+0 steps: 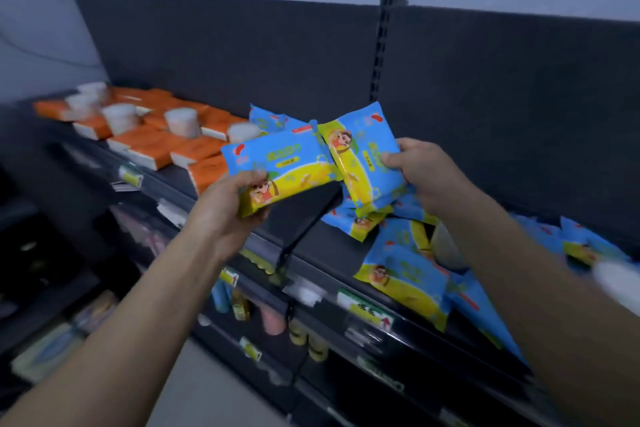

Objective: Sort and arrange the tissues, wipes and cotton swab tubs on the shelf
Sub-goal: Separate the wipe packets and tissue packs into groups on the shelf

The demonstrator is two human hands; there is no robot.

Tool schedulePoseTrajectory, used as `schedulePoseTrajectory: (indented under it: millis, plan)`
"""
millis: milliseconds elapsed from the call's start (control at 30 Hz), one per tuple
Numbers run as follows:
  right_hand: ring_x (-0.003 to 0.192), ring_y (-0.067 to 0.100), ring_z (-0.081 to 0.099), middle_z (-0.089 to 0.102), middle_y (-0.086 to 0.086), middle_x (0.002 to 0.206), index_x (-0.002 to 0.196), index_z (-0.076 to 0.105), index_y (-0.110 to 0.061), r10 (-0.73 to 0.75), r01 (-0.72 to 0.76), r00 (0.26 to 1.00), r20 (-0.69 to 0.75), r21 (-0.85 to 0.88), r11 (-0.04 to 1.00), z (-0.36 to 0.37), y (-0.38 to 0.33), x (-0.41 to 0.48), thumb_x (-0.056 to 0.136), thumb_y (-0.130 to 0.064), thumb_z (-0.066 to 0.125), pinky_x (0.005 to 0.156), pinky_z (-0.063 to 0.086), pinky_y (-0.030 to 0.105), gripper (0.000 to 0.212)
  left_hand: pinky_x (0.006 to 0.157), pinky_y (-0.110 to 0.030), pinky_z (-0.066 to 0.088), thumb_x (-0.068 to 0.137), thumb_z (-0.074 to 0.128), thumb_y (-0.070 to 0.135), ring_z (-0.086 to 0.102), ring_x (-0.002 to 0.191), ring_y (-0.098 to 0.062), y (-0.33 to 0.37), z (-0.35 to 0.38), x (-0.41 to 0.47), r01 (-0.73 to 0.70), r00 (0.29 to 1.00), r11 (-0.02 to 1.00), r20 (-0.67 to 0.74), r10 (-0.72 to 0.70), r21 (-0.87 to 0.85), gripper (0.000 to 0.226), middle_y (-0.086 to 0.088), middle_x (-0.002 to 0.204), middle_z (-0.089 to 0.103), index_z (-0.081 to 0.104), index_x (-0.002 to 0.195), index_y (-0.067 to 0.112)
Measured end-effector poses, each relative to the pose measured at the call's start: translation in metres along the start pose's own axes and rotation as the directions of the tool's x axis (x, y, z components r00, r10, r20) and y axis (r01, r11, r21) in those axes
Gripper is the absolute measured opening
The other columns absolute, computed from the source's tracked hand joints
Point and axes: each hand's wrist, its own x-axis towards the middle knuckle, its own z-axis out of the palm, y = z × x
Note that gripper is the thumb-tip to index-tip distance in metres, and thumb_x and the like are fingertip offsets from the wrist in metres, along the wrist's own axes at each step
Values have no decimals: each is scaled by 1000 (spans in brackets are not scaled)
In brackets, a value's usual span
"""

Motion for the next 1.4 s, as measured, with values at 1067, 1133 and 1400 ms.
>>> schedulePoseTrajectory:
  millis: [1067,1133,1400]
  plan:
    - [96,28,58,59,0,88,94,59,-26,-70,-218,924,-377,-665,714,177,-38,248,80,-9,49,94,45,46,24,65,-34,58,73,66,-9,68,69,-21,123,-79,389,-91,934,974,358,11,206,21,-12,83,69,61,83,10]
    - [103,28,55,57,0,92,102,62,-25,-35,-295,905,-424,-684,667,184,-36,253,84,-12,53,98,38,42,23,62,-29,58,72,67,-9,67,63,-18,122,-77,412,-126,898,952,441,-10,278,22,-8,75,70,61,81,10]
    - [105,30,53,64,7,110,110,63,-23,41,-491,831,-555,-696,523,196,-20,255,83,-8,49,92,31,41,34,45,-14,48,65,72,-15,58,45,-1,103,-57,457,-293,755,779,634,-168,555,30,9,48,62,62,72,13]
